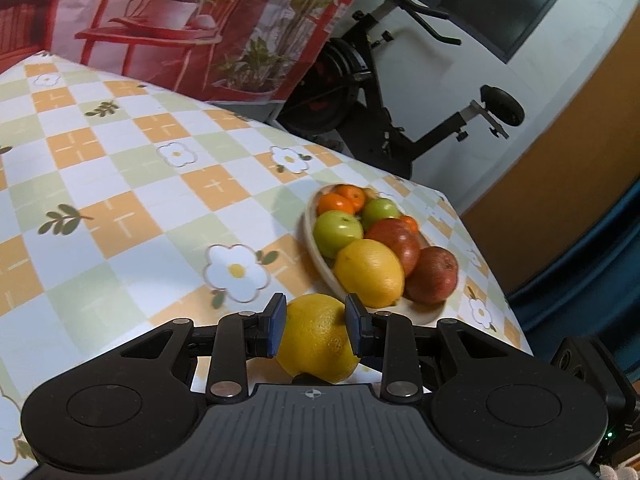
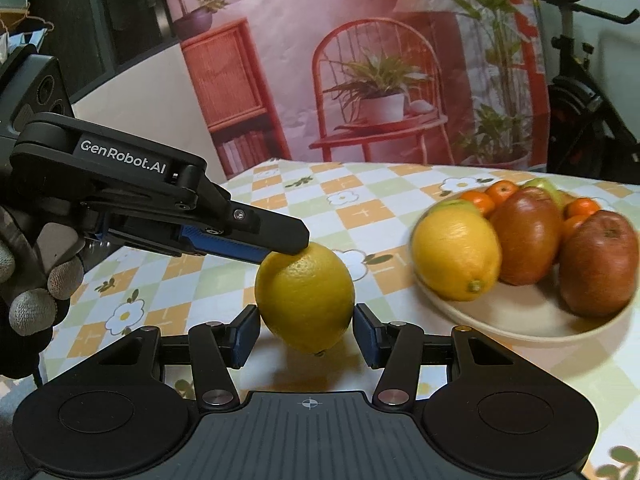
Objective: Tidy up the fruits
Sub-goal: 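Carry the lemon with both grippers over the beige plate, then lower the lemon onto the plate and open both grippers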
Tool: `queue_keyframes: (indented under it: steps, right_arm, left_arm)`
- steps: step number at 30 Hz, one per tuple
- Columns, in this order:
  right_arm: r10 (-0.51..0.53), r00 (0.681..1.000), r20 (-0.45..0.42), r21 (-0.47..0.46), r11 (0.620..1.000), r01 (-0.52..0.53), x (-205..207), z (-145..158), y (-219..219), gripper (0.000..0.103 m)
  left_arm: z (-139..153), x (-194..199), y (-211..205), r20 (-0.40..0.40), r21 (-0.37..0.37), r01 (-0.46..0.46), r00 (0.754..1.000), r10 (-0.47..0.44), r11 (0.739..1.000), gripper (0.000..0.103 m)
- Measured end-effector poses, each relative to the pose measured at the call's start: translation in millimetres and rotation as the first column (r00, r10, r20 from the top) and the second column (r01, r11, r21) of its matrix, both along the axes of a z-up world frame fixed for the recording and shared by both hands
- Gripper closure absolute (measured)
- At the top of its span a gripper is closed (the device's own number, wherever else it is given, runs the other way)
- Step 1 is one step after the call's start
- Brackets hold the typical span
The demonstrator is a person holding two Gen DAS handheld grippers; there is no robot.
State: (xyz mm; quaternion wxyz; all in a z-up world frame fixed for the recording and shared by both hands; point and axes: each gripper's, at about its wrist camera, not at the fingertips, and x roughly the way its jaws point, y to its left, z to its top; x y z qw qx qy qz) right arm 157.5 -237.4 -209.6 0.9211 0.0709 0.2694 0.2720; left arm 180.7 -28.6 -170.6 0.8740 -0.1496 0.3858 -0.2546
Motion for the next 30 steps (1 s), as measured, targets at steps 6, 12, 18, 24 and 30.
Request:
queue_keyframes:
  steps: [6,12,18,24,30]
  right_arm:
    - [-0.04,0.999,0.031,0.013,0.999,0.04,-10,10,-23,0.056]
    - [-0.088,0.995,0.045,0.017,0.996,0.087,-17,17,-53,0.056]
    - [-0.131,0.99,0.046,0.011,0.991,0.131,-18,22,-81,0.056]
    - [-0.15,0.987,0.052,-0.018,0.988,0.151,-10,25,-100,0.056]
    - [-0.145,0.989,0.039,-0.061,0.987,0.147,0,21,-108,0.056]
  left_arm:
    - [12,-3,-25,0.025,0.009,0.038,0.999,-0.038,0.999,0.069]
    - [19,-2,-55,0.039,0.014,0.083,0.996,-0.083,0.996,0.069]
    - [20,5,-81,0.043,0.019,0.124,0.991,-0.125,0.992,0.069]
    - [20,17,-99,0.038,0.017,0.154,0.987,-0.154,0.988,0.07]
    - [13,26,-109,0.017,0.029,0.167,0.986,-0.168,0.985,0.07]
